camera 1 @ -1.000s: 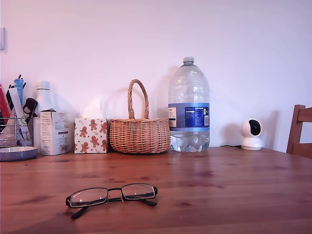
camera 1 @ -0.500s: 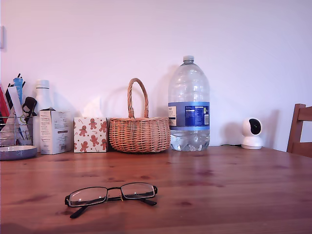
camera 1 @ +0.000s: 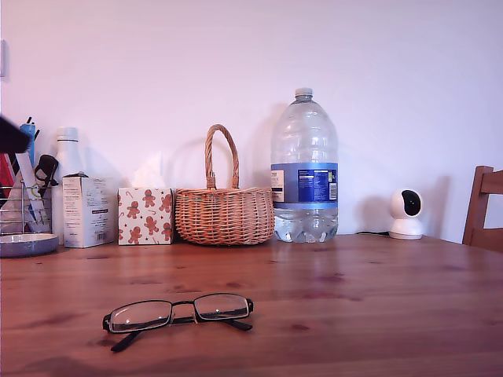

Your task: Pick up the glasses and open them, then place them back on the table

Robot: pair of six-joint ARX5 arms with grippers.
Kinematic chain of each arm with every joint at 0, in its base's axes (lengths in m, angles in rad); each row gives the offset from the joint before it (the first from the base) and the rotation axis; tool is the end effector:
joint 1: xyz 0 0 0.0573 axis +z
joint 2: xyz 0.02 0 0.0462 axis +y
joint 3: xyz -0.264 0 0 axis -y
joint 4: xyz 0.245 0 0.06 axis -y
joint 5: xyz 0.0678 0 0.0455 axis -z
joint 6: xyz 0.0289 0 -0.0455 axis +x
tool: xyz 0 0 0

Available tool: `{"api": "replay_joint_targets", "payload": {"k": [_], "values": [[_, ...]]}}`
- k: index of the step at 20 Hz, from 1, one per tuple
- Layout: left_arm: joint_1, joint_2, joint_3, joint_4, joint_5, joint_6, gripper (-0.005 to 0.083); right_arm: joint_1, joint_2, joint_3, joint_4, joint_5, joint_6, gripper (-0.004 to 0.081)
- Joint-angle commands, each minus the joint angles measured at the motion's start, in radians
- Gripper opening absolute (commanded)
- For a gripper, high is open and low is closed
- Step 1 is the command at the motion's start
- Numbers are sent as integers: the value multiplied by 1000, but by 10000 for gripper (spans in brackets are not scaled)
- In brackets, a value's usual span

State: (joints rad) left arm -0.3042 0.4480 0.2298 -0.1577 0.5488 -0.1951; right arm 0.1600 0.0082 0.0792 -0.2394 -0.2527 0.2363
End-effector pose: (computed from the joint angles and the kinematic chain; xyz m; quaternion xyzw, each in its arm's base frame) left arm 0.1102 -0.0504 0.1895 -0.1098 0.2241 -0.3864 0.8879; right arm 0.0883 0.0216 0.1668 0.1188 0.1075 0.1928 0.9681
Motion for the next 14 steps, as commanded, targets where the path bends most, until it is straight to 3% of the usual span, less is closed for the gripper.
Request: {"api": "replay_joint_targets", "payload": {"k": [1, 8, 14], "values": [[-28, 58, 39, -1, 0, 31, -19, 34, -6, -10, -1, -30, 4, -12], [-140, 334, 207, -110, -6, 190, -19, 220, -5, -10, -82, -63, 0, -12], [-182, 543, 411, -312, -21, 463, -19, 375, -5, -10, -92, -16, -25, -12]]}}
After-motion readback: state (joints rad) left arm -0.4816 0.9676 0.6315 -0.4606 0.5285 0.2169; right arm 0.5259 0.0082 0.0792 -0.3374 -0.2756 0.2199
